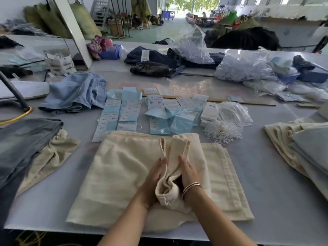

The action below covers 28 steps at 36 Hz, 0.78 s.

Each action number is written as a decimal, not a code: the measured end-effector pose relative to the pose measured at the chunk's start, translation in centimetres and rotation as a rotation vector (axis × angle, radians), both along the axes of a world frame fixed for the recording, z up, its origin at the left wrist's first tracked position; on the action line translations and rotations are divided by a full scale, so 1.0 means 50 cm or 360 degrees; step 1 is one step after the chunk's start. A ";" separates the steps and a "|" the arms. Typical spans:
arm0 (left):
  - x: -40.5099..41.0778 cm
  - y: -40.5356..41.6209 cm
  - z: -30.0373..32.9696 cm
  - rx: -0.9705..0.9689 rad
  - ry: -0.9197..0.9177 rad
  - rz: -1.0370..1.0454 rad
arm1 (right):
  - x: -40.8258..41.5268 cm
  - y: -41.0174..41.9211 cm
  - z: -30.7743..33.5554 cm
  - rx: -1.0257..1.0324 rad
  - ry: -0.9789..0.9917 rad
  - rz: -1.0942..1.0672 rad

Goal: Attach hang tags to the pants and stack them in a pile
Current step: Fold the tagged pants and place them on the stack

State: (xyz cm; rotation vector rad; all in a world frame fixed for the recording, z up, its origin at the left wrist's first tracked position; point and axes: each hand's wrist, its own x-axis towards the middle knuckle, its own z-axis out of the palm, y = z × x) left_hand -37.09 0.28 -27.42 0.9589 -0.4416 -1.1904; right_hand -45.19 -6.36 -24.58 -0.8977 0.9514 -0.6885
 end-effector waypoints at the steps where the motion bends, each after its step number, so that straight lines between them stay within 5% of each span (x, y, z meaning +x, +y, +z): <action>1: 0.000 0.001 0.004 -0.0031 -0.0003 0.0005 | 0.001 0.000 0.000 0.0053 -0.0034 -0.0023; 9: 0.020 0.009 -0.011 -0.0143 0.0604 0.0139 | -0.001 -0.009 -0.007 0.0354 -0.0370 -0.0077; 13: -0.005 0.000 0.005 0.0028 0.0116 0.0123 | 0.002 0.012 -0.008 -0.0117 -0.0082 0.0126; 15: -0.007 -0.011 -0.003 0.0075 -0.0122 0.0231 | -0.001 0.019 -0.002 -0.0104 -0.0095 0.0125; 20: 0.007 -0.003 0.000 0.0264 0.0033 0.0451 | -0.037 -0.001 0.018 0.0586 -0.0600 -0.0057; 24: 0.003 0.001 0.014 0.0270 0.0262 0.0293 | -0.065 -0.023 0.028 0.0537 -0.1086 -0.0100; 28: 0.001 0.005 0.019 0.0188 0.0314 0.0256 | -0.073 -0.038 0.020 0.0567 -0.1221 -0.0314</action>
